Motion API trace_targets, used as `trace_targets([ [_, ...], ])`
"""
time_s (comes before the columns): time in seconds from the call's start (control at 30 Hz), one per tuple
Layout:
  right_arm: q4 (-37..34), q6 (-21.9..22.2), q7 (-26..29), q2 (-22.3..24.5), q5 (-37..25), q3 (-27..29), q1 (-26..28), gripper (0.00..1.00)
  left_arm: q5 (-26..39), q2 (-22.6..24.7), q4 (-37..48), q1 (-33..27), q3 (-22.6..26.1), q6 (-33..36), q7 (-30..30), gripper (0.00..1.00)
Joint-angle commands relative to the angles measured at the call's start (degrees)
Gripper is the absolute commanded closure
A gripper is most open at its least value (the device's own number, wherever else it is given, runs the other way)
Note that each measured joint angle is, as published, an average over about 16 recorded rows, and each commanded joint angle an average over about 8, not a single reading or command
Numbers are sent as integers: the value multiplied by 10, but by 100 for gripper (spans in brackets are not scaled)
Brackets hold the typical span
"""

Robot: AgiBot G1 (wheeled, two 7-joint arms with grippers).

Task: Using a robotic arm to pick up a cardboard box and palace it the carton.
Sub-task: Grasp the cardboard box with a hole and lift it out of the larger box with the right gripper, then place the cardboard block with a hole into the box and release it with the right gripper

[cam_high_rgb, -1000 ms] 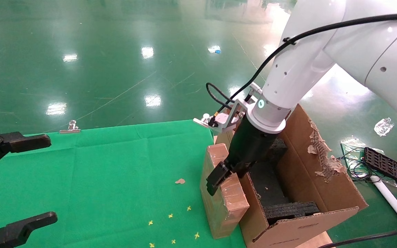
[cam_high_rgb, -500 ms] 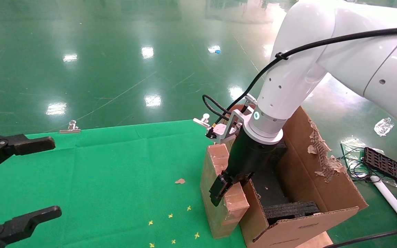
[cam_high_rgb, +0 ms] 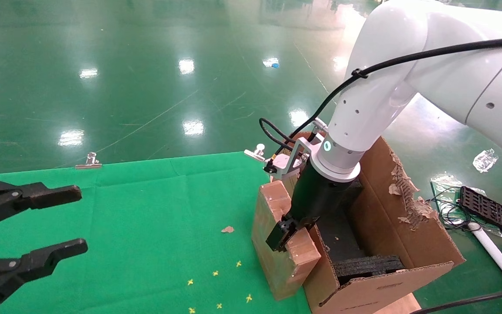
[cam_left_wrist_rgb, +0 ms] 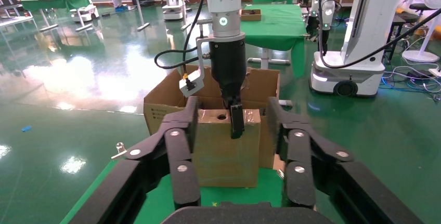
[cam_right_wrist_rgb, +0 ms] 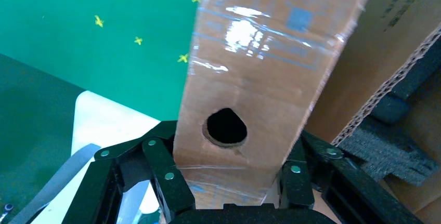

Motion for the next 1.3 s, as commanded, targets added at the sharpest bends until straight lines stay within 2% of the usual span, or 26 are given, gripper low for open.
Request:
trace_targets([
  [0.03, 0, 1, 0, 1, -1, -1, 0, 100, 0, 0, 0, 0, 0, 0, 0, 100],
  [0.23, -4, 19, -42, 32, 7, 23, 36, 100, 0, 0, 0, 0, 0, 0, 0, 100],
  [0.5, -10, 52, -88, 92, -17, 60, 150, 100, 0, 0, 0, 0, 1, 0, 0, 100],
  [0.7, 12, 51, -71, 154, -54, 64, 217, 100, -1, 0, 0, 0, 1, 0, 0, 100],
  [0.93, 61, 30, -28, 233, -96, 43, 238, 100, -1, 0, 0, 0, 1, 0, 1, 99],
  [0.97, 67, 28, -22, 244, -100, 40, 236, 100, -1, 0, 0, 0, 1, 0, 1, 90],
  [1.2, 94, 33, -2, 302, -103, 13, 184, 100, -1, -1, 0, 0, 1, -1, 1, 4],
  [1.23, 94, 36, -2, 308, -103, 9, 173, 100, -1, -1, 0, 0, 1, -1, 1, 0],
  [1.3, 91, 44, -5, 315, -104, 1, 154, 100, -1, -1, 0, 0, 1, -1, 1, 0],
])
